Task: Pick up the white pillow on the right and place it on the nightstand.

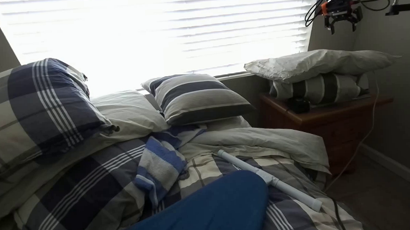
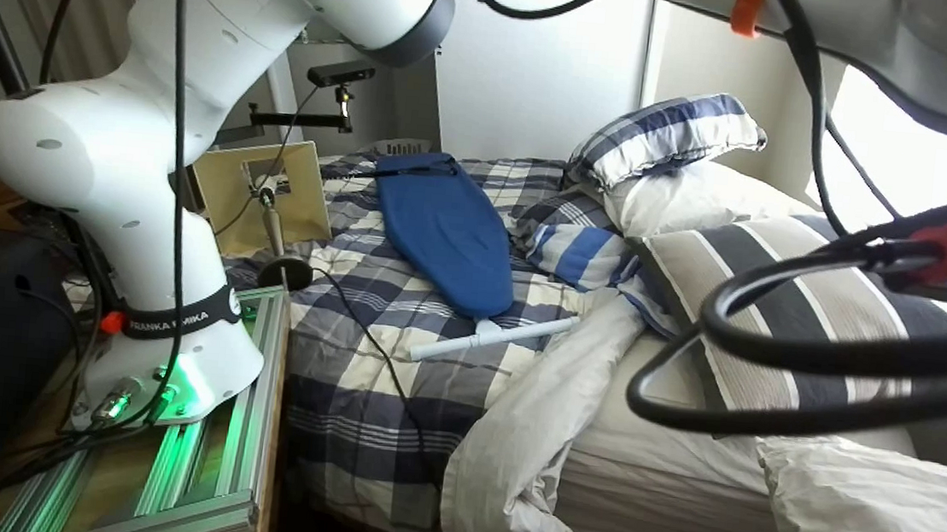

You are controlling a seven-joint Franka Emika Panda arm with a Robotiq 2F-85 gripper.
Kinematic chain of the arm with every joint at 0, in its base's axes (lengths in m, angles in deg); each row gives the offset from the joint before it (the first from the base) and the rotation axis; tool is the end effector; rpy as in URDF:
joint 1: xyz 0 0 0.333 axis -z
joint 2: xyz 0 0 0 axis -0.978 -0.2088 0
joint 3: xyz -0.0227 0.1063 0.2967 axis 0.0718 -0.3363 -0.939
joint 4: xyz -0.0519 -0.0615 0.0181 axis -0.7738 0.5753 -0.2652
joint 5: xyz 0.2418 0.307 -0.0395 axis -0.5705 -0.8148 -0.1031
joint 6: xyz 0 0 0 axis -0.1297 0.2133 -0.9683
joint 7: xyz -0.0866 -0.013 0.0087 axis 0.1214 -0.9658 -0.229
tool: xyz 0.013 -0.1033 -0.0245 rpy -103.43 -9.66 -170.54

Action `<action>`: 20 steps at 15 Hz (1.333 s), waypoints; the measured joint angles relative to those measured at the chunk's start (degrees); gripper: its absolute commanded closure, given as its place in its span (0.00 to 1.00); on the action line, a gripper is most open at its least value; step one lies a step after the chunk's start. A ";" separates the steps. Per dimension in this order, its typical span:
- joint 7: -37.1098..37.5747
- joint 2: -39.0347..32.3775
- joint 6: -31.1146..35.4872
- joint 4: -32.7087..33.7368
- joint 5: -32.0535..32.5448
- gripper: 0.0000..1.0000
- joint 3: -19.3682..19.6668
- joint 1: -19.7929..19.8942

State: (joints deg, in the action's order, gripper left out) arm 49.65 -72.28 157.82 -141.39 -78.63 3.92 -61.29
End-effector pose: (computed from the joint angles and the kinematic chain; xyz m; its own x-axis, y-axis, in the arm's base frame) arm 0.4577 -0.5969 0.3797 -0.2225 -0.8862 0.4063 -0.9404 0.3050 0.1503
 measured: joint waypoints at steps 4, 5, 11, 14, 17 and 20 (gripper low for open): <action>-3.27 0.21 0.19 -0.57 0.72 0.00 0.04 -1.07; -5.85 0.85 0.22 -1.92 1.10 0.00 0.09 -2.33; -21.34 10.93 1.37 -17.07 6.51 0.00 5.31 -16.05; -28.94 17.47 2.94 -25.52 10.75 0.00 10.16 -23.92; -35.27 24.49 5.51 -34.56 16.63 0.00 17.12 -33.54; -39.73 31.30 7.63 -42.28 22.57 0.00 25.99 -44.17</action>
State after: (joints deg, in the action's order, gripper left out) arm 9.92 -40.98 165.44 -183.66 -56.06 29.91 -105.45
